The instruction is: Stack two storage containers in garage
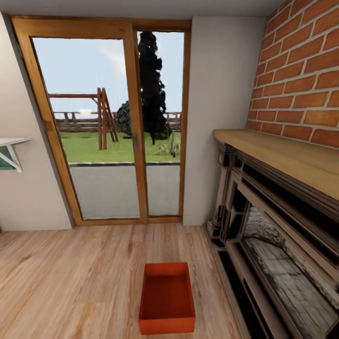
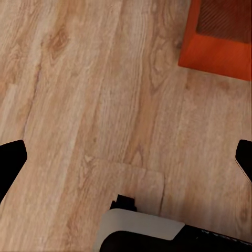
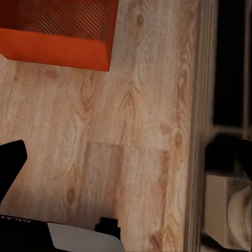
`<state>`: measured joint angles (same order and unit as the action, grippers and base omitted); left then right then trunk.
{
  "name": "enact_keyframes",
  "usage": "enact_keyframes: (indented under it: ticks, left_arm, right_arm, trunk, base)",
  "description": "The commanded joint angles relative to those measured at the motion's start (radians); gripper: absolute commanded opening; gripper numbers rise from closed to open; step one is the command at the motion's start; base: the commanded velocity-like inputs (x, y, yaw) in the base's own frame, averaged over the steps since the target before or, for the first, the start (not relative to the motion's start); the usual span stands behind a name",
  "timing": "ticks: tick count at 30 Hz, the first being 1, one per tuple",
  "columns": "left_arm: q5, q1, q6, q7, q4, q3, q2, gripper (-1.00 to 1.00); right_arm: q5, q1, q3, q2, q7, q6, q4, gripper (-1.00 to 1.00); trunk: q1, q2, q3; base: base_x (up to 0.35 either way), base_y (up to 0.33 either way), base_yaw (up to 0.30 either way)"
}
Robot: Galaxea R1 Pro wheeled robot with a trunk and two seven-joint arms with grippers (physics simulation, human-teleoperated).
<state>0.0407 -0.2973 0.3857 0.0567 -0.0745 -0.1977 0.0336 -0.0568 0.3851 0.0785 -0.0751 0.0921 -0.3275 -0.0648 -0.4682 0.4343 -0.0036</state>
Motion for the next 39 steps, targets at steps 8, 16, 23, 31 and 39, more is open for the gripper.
enact_keyframes:
  ticks: [8,16,23,31,39]
  left_arm:
    - [0.004,-0.002,0.007,0.000,-0.004,0.000,0.000,1.00]
    - [0.004,-0.001,0.007,0.000,-0.005,0.000,-0.001,1.00]
    - [0.004,-0.002,0.007,0.000,-0.005,0.000,-0.001,1.00]
    - [0.004,-0.002,0.007,0.000,-0.004,0.000,-0.001,1.00]
    - [0.004,-0.002,0.007,0.000,-0.004,0.000,-0.001,1.00]
  right_arm:
    - [-0.001,0.001,0.007,0.000,0.000,-0.007,-0.004,1.00]
    - [-0.002,0.001,0.007,0.000,0.000,-0.007,-0.004,1.00]
    - [-0.001,0.001,0.007,0.000,0.000,-0.007,-0.004,1.00]
    - [0.000,0.001,0.007,0.000,0.000,-0.007,-0.004,1.00]
    - [0.000,0.001,0.007,0.000,0.000,-0.007,-0.004,1.00]
  trunk:
    - [-0.001,0.001,0.000]
    - [-0.001,0.001,0.000]
    - [-0.001,0.001,0.000]
    - [-0.001,0.001,0.000]
    - [-0.001,0.001,0.000]
  base:
    - [0.325,0.000,0.000]
    - [0.325,0.000,0.000]
    - [0.294,0.000,0.000]
    - [0.056,0.000,0.000]
    - [0.002,0.000,0.028]
